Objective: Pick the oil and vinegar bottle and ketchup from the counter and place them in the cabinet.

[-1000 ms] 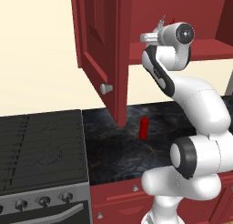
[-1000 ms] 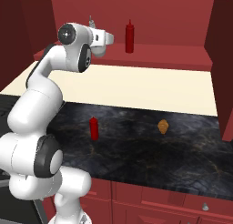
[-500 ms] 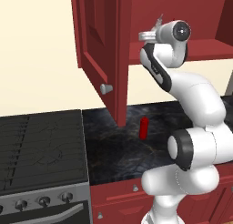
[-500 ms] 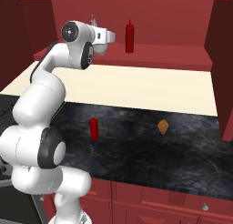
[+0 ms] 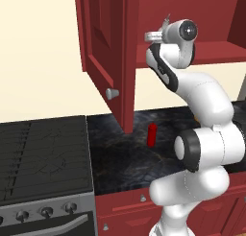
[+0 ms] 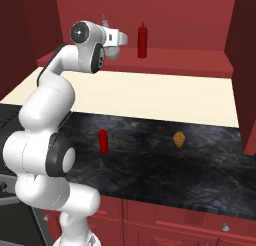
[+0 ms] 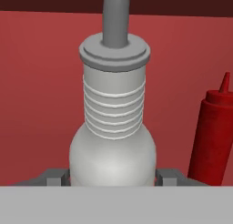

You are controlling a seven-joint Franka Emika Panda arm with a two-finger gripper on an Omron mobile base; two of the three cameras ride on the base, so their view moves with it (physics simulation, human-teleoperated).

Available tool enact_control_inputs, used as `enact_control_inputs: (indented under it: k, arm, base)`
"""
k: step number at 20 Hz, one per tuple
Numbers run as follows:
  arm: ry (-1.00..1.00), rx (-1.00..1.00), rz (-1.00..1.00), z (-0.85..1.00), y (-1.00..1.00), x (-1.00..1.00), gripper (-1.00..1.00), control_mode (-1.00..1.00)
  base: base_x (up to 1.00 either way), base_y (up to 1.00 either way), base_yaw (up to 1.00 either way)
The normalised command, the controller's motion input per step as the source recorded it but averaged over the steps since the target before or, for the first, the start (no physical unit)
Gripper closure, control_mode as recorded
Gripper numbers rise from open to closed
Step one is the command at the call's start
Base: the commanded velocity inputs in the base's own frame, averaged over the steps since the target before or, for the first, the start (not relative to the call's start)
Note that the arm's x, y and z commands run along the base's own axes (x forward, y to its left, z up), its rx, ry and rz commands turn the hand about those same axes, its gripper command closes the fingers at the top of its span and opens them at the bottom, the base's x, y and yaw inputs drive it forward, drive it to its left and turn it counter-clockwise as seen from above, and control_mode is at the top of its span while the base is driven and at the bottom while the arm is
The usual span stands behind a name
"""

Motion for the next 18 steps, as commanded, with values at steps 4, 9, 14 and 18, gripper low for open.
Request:
enact_control_inputs:
  k: [4,9,14,18]
  arm:
    - [0.00,0.00,0.00,-0.13,0.00,0.04,-1.00,-1.00]
    - [0.00,0.00,0.00,-0.09,0.00,0.01,-1.00,-1.00]
    - [0.00,0.00,0.00,-0.05,0.00,0.23,-1.00,-1.00]
    - [0.00,0.00,0.00,-0.03,0.00,0.26,-1.00,-1.00]
  base:
    - [0.00,0.00,0.00]
    - [0.00,0.00,0.00]
    - [0.00,0.00,0.00]
    - [0.00,0.00,0.00]
